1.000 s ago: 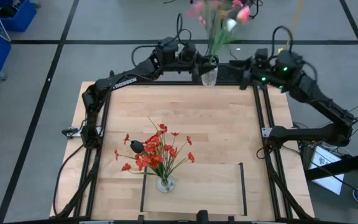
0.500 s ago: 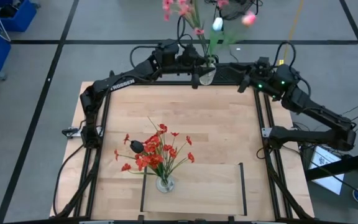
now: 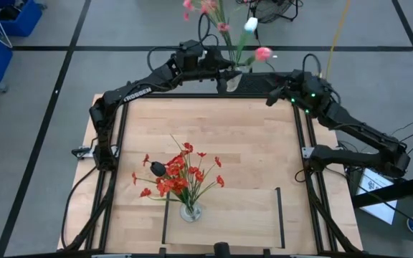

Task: Pick and place flowers into a vace then onto a shelf
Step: Put the transparent vase with flowers on the shelf

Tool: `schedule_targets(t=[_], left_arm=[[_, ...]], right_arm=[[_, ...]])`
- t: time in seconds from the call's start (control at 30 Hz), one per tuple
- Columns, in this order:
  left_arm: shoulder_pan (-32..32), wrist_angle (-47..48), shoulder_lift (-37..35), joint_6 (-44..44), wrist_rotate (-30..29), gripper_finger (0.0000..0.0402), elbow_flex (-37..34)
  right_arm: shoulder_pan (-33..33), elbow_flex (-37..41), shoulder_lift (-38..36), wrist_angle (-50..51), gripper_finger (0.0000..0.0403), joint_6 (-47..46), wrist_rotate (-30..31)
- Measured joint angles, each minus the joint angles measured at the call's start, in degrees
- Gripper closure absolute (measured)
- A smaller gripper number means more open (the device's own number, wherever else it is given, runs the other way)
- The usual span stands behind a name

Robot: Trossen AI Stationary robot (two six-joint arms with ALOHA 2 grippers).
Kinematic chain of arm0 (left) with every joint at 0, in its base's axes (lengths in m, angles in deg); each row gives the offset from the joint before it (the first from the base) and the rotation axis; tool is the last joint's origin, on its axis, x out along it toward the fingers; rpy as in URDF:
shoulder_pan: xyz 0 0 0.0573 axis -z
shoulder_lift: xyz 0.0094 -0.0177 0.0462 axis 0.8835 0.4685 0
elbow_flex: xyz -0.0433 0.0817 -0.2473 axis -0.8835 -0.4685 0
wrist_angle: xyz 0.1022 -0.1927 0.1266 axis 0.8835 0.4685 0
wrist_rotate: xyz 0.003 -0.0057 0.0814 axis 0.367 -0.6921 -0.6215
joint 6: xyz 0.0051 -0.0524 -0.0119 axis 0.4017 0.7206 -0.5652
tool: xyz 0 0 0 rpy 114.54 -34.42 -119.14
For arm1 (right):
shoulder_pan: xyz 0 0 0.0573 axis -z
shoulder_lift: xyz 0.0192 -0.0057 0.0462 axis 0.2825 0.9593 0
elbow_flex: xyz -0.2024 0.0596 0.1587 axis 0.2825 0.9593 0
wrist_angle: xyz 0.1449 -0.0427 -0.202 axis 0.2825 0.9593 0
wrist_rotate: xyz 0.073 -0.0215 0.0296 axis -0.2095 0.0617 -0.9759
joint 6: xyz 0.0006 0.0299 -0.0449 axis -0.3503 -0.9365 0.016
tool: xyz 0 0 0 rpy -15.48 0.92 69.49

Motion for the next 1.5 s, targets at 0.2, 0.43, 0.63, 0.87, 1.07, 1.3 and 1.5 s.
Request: schedule_targets(t=[0.2, 0.43, 0.63, 0.87, 1.07, 1.3, 1.5], left_arm=[[0.7, -0.1, -0.5, 0.2, 0.4, 0.0252, 0.0], [1.4, 1.6, -0.5, 0.2, 0.8, 0.0252, 0.0], [1.6, 2.0, -0.5, -0.9, 0.8, 0.0252, 0.0], [1.6, 2.8, -0.4, 0.6, 0.3, 0.0252, 0.0], [1.9, 4.1, -0.4, 1.4, 0.4, 0.0252, 0.0], [3.8, 3.9, -0.4, 1.3, 0.5, 0.0252, 0.0], [5.4, 3.8, -0.4, 2.4, 0.9, 0.0252, 0.0]], right_arm=[[4.6, 6.0, -0.2, 7.7, 0.0264, -18.7, 3.4], [4.4, 9.9, -3.2, 9.4, 0.0392, -3.1, -8.5], [8.9, 21.5, -3.7, -4.3, 0.0402, -3.2, -28.0], [11.2, 35.0, -12.0, -18.7, 0.0402, -7.9, -28.1], [12.9, 44.4, -24.6, -25.0, 0.0403, -11.4, -29.7], [13.1, 49.6, -37.1, -23.2, 0.0403, -16.8, -29.7], [13.1, 49.7, -42.0, -14.9, 0.0403, -13.7, -29.9]])
